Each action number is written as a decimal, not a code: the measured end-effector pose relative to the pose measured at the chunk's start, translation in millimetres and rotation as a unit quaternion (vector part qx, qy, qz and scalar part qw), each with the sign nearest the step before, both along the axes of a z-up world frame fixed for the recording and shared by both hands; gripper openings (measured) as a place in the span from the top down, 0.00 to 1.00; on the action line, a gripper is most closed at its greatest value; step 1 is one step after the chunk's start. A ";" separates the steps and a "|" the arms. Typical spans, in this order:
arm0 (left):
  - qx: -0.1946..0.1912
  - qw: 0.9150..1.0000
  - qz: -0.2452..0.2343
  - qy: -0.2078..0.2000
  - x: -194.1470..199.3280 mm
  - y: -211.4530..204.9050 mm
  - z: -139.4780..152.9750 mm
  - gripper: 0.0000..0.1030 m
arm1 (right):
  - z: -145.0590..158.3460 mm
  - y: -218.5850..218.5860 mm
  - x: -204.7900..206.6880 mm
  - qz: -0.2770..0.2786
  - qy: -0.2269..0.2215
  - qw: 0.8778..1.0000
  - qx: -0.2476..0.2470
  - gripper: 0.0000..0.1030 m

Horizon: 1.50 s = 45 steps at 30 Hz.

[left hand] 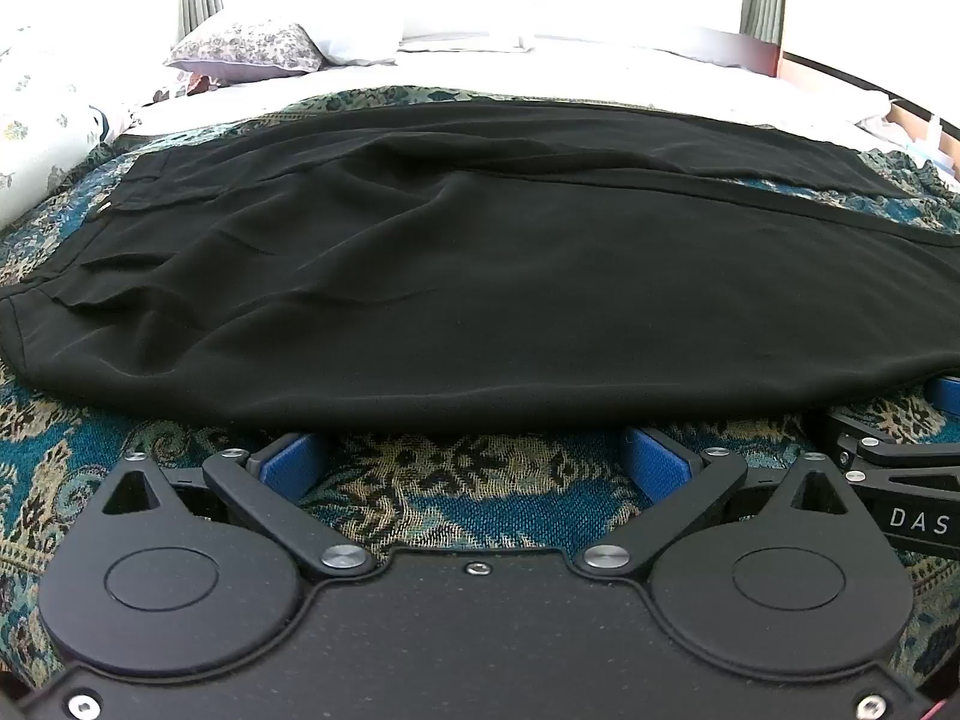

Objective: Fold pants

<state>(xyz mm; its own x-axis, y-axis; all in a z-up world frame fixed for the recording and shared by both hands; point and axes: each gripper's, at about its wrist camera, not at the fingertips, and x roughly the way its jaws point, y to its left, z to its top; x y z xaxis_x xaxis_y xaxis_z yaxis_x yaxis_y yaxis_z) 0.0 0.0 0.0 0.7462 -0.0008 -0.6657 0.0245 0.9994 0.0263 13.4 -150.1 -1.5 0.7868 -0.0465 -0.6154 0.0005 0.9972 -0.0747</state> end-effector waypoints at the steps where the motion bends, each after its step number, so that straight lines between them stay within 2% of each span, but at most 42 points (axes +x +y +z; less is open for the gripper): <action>1: -0.001 1.000 0.000 -0.003 -0.2 0.0 0.0 0.00 | 0.0 0.0 -0.2 0.000 -0.002 1.000 -0.001 0.00; 45: -0.003 1.000 0.000 -0.003 -0.3 0.2 0.2 0.00 | -0.1 -0.5 -1.2 0.000 -0.002 1.000 0.002 0.00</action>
